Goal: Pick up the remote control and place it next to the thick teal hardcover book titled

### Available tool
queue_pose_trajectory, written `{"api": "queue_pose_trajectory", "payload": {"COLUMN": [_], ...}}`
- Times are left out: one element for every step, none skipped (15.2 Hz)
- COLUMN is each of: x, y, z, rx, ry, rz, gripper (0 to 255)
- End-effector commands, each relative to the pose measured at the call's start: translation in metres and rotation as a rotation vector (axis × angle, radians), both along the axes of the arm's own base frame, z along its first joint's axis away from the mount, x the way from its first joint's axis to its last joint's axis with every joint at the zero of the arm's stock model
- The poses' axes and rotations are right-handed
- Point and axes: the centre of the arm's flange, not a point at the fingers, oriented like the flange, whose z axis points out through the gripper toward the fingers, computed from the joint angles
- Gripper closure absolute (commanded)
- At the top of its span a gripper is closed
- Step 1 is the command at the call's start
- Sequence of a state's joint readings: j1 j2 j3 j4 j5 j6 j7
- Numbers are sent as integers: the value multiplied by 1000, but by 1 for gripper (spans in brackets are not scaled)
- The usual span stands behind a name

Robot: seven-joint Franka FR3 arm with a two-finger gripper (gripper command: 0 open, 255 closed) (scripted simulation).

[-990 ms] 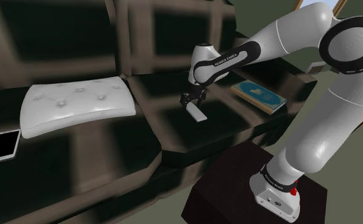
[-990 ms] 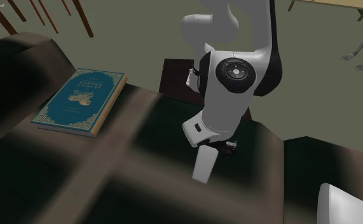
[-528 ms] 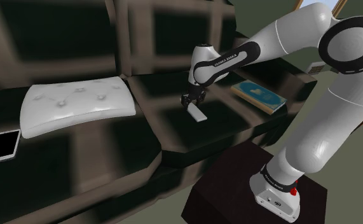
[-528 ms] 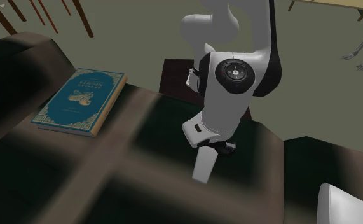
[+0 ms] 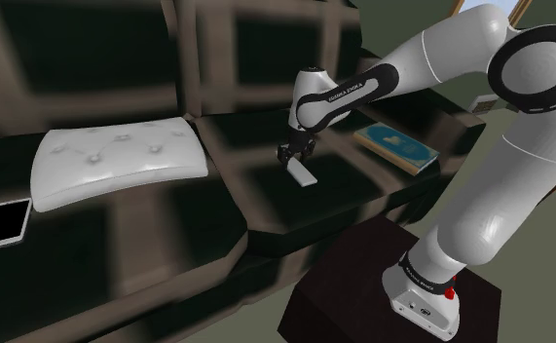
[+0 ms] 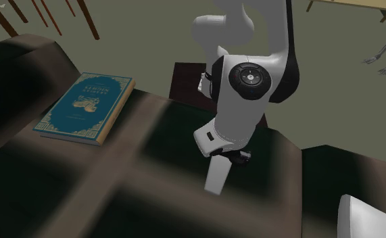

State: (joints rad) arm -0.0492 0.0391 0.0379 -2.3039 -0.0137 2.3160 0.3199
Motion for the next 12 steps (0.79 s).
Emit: {"api": "queue_pose_trajectory", "payload": {"x": [0,0,0,0,0,0,0,0,0,0,0,0], "y": [0,0,0,0,0,0,0,0,0,0,0,0], "z": [0,5,11,16,21,26,32,37,42,47,53,58], "rx": [0,0,0,0,0,0,0,0,0,0,0,0], "ry": [0,0,0,0,0,0,0,0,0,0,0,0], "rz": [0,0,0,0,0,0,0,0,0,0,0,0], "gripper": [255,255,255,255,255,255,255,255,255,255,255,255]}}
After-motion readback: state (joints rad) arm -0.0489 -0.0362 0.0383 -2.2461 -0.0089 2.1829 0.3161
